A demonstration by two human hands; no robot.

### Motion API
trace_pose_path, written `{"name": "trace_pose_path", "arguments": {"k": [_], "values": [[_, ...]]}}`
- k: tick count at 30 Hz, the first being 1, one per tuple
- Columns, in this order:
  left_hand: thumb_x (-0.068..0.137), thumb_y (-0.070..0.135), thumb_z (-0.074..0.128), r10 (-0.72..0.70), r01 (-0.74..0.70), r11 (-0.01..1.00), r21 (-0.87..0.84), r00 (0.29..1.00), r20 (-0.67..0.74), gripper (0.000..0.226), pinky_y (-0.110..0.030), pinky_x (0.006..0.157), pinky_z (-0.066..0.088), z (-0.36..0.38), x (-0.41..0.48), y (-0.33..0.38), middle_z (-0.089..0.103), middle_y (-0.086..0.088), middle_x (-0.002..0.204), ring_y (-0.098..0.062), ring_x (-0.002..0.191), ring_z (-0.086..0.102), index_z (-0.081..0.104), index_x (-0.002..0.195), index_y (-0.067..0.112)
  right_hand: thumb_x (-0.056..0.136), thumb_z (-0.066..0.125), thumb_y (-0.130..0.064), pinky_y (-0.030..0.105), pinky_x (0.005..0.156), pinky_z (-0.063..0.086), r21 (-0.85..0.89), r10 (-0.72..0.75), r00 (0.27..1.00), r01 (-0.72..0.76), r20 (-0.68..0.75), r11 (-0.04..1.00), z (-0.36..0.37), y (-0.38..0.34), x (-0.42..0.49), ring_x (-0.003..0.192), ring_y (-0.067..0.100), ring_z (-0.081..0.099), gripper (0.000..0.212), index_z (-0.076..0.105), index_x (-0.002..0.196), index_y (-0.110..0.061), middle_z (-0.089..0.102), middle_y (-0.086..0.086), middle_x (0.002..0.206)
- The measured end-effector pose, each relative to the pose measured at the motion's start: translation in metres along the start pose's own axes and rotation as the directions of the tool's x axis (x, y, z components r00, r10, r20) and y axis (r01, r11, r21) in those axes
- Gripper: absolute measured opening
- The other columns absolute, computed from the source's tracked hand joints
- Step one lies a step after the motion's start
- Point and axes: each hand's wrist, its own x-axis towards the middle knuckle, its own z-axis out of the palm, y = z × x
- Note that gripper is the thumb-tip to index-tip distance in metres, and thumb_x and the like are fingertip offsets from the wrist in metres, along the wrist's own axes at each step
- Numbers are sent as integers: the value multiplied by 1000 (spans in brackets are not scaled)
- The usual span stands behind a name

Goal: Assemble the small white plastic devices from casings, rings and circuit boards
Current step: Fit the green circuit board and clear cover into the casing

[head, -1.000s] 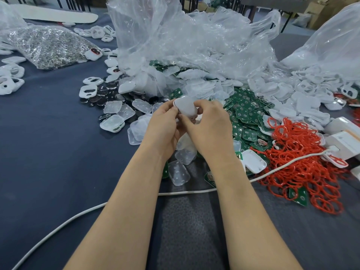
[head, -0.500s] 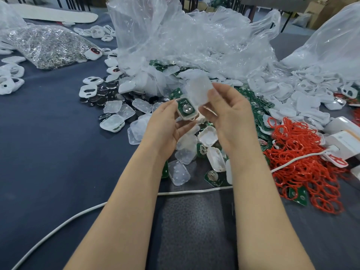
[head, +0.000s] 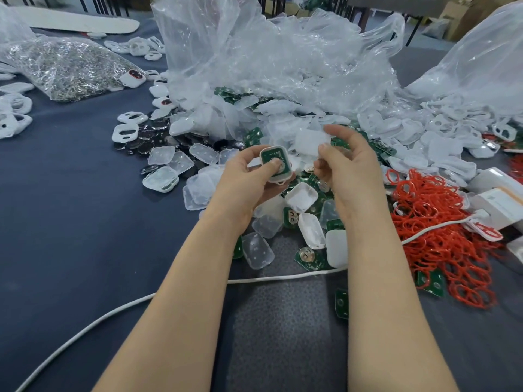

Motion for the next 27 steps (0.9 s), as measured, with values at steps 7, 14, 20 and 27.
{"name": "trace_pose_path", "arguments": {"k": [7, 14, 20, 27], "values": [[101, 5, 43, 7, -7, 1000, -22, 1000, -6, 21, -25, 64, 59, 1, 1, 0, 68, -11, 98, -19, 75, 73, 59, 97, 17, 87, 49, -12, 27, 71, 38, -638, -321, 946, 276, 48, 719, 11, 2, -8, 79, 14, 51, 21, 69, 86, -17, 52, 2, 92], [101, 5, 42, -29, 25, 996, -80, 999, -45, 20, -23, 57, 57, 1, 2, 1, 65, -19, 110, -23, 78, 71, 54, 117, 8, 91, 52, -23, 36, 100, 30, -842, -71, 997, 47, 11, 537, 1, 10, -4, 125, 32, 34, 49, 43, 139, -25, 39, 11, 137], [101, 6, 42, -26, 22, 996, -88, 999, -47, 19, -25, 60, 59, 1, 0, 3, 67, -12, 94, -15, 65, 70, 59, 94, 14, 89, 64, -26, 28, 100, 35, -645, -219, 939, 342, 267, 684, 9, -4, -11, 115, 22, 46, 22, 67, 111, -27, 48, -1, 115], [101, 7, 41, -22, 18, 996, -83, 999, -48, 22, -24, 58, 58, 1, 1, 2, 67, -12, 91, -15, 67, 68, 60, 91, 14, 88, 67, -26, 23, 99, 34, -652, -152, 909, 386, 387, 653, 10, -1, -10, 116, 20, 44, 29, 65, 117, -27, 41, -1, 110]]}}
